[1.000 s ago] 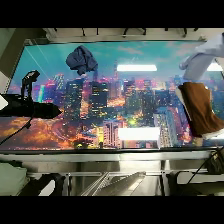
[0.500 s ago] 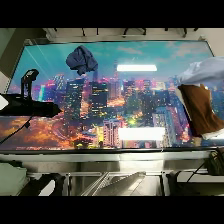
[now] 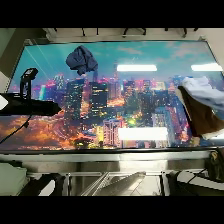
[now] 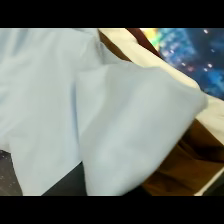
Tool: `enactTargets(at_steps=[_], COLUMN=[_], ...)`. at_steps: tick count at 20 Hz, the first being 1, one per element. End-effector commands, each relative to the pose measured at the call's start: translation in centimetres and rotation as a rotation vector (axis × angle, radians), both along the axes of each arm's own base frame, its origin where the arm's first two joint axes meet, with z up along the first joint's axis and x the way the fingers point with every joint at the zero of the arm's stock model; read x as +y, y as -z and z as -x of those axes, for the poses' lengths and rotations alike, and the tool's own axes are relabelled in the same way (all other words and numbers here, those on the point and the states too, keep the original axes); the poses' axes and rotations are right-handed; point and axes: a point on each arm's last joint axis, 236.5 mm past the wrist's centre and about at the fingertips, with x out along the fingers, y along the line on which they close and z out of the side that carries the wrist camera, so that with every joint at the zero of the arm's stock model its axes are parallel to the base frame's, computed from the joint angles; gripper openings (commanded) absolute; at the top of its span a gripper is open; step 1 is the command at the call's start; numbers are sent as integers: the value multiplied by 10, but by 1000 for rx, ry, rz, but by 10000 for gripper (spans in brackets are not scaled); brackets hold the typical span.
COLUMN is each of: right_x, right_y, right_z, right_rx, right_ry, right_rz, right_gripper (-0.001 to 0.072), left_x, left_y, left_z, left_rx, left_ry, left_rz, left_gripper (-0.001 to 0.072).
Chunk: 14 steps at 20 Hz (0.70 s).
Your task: Fold the shirts.
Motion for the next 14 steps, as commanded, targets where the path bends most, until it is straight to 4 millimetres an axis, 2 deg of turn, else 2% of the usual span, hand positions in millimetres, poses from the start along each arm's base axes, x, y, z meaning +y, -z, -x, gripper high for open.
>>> enactTargets(at_steps=[1, 3, 4, 5, 7, 9, 12, 14], right_x=[-8, -12, -15, -16, -8, -2, -17, -22], right_y=[48, 57, 57, 56, 52, 41, 8, -20], right_z=[42, 50, 50, 49, 56, 75, 127, 148], right_rx=[91, 98, 91, 87, 106, 155, 267, 269], right_ry=[88, 112, 119, 109, 60, 32, 86, 137], right_rz=[-49, -68, -67, -58, -59, -37, 134, 238], right_gripper=[25, 44, 336, 714, 701, 701, 700, 700], left_x=[-1, -1, -2, -2, -2, -2, -1, -1], left_y=[2, 3, 3, 4, 5, 5, 3, 2], left_z=[6, 9, 11, 13, 17, 17, 10, 7], left_rx=[24, 35, 45, 53, 68, 69, 40, 30], left_ry=[13, 17, 21, 25, 30, 26, 15, 11], left_rz=[0, -1, -1, -2, -2, -1, 0, 1], left_gripper=[13, 13, 13, 13, 13, 13, 13, 13])
